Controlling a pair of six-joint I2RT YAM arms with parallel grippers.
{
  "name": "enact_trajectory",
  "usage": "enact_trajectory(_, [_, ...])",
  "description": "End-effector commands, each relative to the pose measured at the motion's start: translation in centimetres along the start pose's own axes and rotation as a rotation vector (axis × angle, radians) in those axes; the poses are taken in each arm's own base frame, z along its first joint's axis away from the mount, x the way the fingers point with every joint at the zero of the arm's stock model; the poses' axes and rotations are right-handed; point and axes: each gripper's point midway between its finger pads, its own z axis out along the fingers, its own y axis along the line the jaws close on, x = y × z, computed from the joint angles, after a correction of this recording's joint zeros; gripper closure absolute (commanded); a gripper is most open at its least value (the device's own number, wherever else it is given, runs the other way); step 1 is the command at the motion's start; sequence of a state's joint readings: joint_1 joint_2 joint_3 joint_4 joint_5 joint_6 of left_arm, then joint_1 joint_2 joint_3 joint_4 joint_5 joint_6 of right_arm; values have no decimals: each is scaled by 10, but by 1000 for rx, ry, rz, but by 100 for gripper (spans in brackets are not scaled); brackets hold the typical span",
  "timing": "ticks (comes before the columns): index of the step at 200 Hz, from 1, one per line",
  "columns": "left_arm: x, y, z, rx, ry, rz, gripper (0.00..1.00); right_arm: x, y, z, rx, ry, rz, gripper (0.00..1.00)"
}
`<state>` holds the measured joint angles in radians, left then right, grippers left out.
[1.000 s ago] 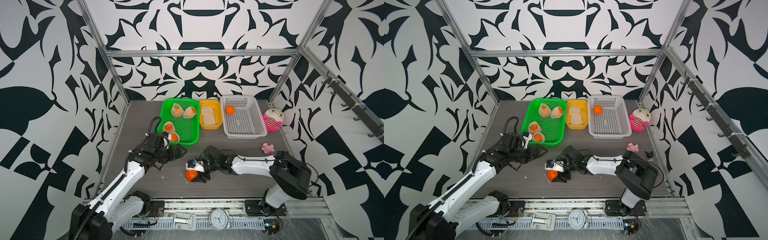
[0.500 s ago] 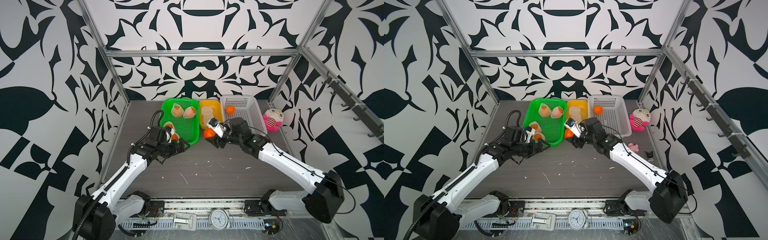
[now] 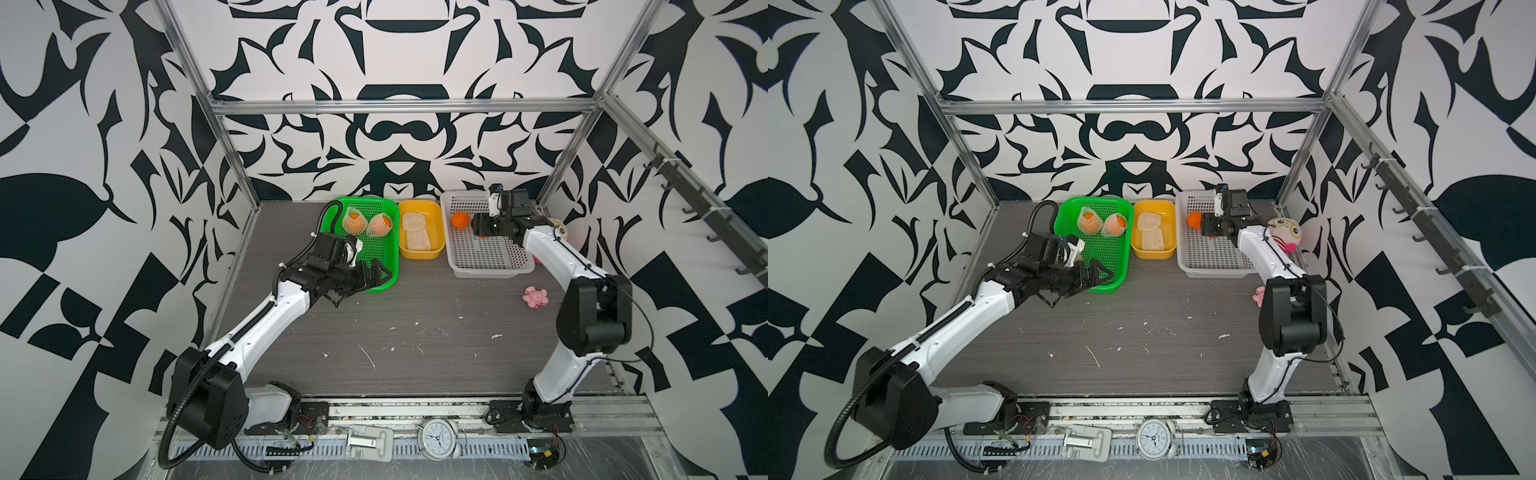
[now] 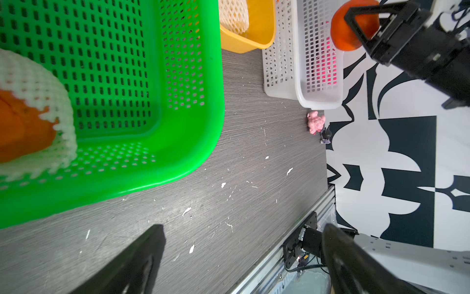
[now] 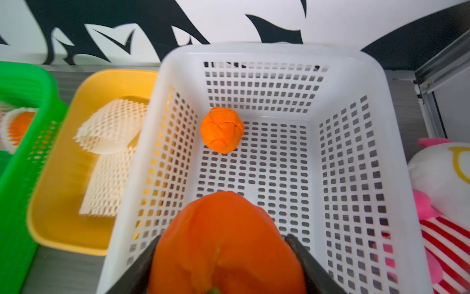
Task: Remove foam nets from oranges
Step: Place the orange in the basket.
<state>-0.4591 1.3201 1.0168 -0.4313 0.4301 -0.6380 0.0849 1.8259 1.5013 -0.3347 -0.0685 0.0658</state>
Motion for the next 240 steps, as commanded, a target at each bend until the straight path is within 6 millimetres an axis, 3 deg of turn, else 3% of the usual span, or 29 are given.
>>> enact_trajectory(1, [-11,-6,1,5,-17,39,1,-27,-18,9,69,-28,26,74])
enact_trajectory(46, [-16,-3,11,-10,2,37,1,-38,-50,49,131,6,47,74])
enact_trajectory(110, [-17,-1,17,-11,16,28,1,-39,-63,96,126,47,79,73])
enact_trajectory(177, [-16,0,14,-13,11,28,1,-43,-63,127,103,60,105,69])
enact_trajectory(195, [-16,0,14,-13,12,27,0,-50,-62,127,95,46,109,67])
enact_trajectory(201, [-17,0,13,-14,8,27,0,-40,-63,138,95,68,112,66])
enact_trajectory(240, [-17,0,12,-16,5,29,1,-42,-63,141,89,66,120,59])
